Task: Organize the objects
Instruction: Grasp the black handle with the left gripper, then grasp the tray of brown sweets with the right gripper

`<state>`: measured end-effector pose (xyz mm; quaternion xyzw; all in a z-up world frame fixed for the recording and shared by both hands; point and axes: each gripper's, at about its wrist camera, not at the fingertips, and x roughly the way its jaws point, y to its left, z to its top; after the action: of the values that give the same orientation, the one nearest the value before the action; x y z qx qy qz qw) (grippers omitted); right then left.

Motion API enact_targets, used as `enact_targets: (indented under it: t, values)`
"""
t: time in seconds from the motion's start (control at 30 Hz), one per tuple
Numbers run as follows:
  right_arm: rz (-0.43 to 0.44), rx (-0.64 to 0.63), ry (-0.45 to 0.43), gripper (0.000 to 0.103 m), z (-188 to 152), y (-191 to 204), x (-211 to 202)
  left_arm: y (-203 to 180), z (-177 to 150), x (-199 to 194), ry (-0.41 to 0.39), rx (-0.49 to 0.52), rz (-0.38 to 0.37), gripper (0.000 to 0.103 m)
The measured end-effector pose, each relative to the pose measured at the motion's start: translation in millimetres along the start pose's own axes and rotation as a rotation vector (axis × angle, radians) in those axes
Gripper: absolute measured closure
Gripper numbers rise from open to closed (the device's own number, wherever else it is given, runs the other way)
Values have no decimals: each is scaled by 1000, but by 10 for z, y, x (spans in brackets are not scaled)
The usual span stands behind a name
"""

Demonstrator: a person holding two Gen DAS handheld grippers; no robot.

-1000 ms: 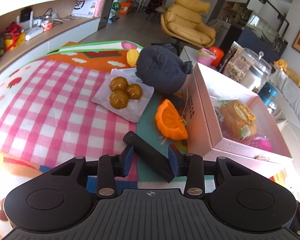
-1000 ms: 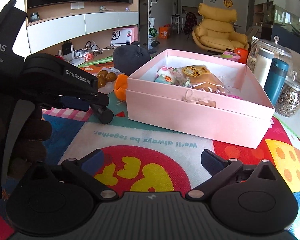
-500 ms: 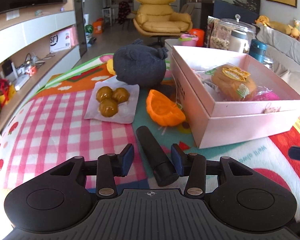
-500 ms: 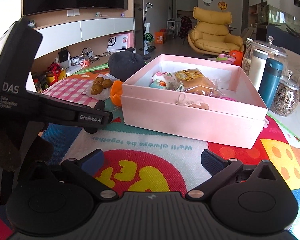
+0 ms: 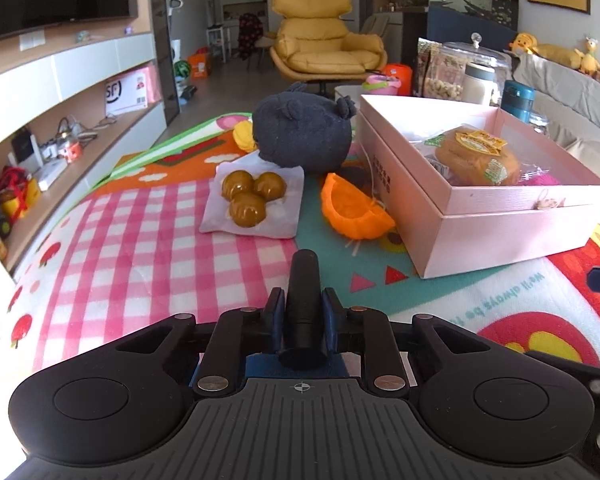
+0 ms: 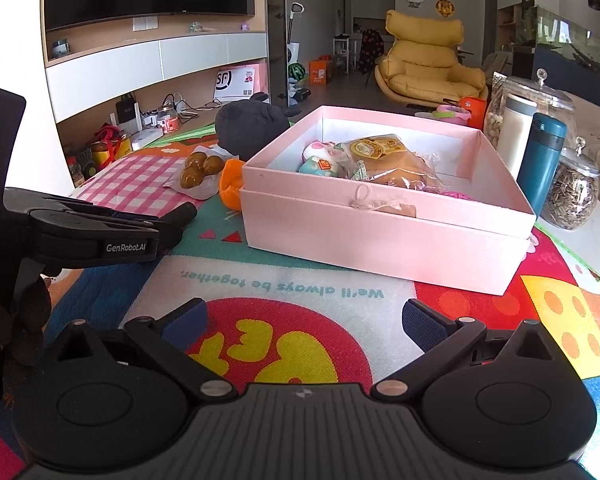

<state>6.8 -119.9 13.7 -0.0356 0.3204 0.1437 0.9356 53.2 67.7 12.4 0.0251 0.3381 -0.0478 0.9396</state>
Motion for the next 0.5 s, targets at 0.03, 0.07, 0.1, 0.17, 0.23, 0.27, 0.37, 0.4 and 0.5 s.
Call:
enact_targets:
  t: [0.03,0.07,0.1,0.17,0.23,0.27,0.37,0.4,0.5]
  values:
    - [-1,-8,10,0,19,6,-10,32,-40,-53,2,-7,-20,80]
    - [0,-17,14,0,48,16,-26,72,-93,-122,6,-23,-44,80]
    - [2,-28,11,0,107,36,-57,119,-160,-208,9,-42,-80,80]
    - [17,-54,-14,0,291,99,-125,177,-308,-376,7,-52,-128,80]
    - [63,-67,-31,0,533,184,-158,217,-455,-511,-13,-46,-134,80]
    - [92,-64,-29,0,671,234,-145,231,-515,-565,-29,-40,-131,80]
    - [180,-28,26,0,1108,423,62,314,-607,-659,-54,-50,-121,80]
    - [196,-14,49,0,1230,492,173,364,-624,-672,-59,-70,-131,80]
    - [212,23,130,0,1529,719,589,488,-670,-693,-72,-124,-165,80]
